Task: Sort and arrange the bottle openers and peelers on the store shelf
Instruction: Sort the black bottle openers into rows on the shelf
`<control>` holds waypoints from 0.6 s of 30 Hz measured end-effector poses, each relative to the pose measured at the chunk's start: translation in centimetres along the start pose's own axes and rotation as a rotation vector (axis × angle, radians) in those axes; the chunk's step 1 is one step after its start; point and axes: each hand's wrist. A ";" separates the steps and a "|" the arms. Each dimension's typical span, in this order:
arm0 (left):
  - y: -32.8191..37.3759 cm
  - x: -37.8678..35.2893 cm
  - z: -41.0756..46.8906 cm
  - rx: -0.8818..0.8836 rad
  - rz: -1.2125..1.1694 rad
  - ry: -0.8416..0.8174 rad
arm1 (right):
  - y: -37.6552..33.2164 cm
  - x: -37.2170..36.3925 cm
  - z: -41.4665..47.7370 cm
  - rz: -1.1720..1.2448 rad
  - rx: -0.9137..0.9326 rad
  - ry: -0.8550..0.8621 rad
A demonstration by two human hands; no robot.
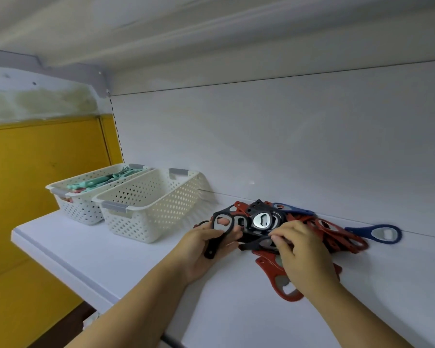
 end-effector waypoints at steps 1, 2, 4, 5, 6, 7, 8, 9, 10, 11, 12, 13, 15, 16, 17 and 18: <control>0.0 -0.1 -0.1 0.021 0.007 -0.025 | -0.2 0.3 0.0 0.039 -0.023 0.032; 0.0 -0.2 -0.2 0.035 0.006 -0.041 | -0.4 0.4 0.0 0.082 -0.042 0.041; -0.1 -0.4 -0.3 0.062 0.010 -0.071 | -0.7 0.6 -0.1 0.180 -0.074 0.032; -0.2 -0.4 -0.3 0.081 0.035 -0.086 | -1.0 0.7 -0.1 0.240 -0.086 0.024; -0.3 -0.5 -0.4 0.099 0.087 -0.101 | -1.3 0.7 -0.1 0.300 -0.096 0.016; -0.3 -0.5 -0.4 0.115 0.159 -0.119 | -1.6 0.7 -0.2 0.348 -0.102 0.005; -0.4 -0.4 -0.5 0.129 0.230 -0.145 | -2.0 0.7 -0.3 0.379 -0.105 -0.010; -0.4 -0.2 -0.4 0.137 0.281 -0.179 | -2.4 0.6 -0.5 0.401 -0.109 -0.030; -0.4 -0.1 -0.4 0.141 0.304 -0.220 | -2.8 0.5 -0.6 0.428 -0.113 -0.050; -0.3 0.0 -0.4 0.142 0.306 -0.265 | -3.1 0.3 -0.7 0.463 -0.124 -0.069; -0.4 0.1 -0.3 0.141 0.304 -0.307 | -3.3 0.2 -0.7 0.506 -0.144 -0.088; -0.4 0.2 -0.3 0.140 0.308 -0.344 | -3.4 0.1 -0.7 0.543 -0.174 -0.102; -0.4 0.3 -0.2 0.144 0.354 -0.379 | -3.5 0.0 -0.7 0.597 -0.235 -0.120; -0.4 0.3 -0.3 0.145 0.388 -0.379 | -3.5 0.1 -0.7 0.627 -0.263 -0.134; -0.4 0.3 -0.3 0.148 0.421 -0.366 | -3.5 0.1 -0.7 0.654 -0.286 -0.151; -0.4 0.3 -0.3 0.148 0.447 -0.345 | -3.4 0.2 -0.6 0.664 -0.299 -0.164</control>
Point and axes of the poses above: each hand's wrist, its own z-axis towards the middle knuckle, its own x-axis out of the back of the hand, y = z × x, and after that the axes turned 3 degrees about -y, right-handed
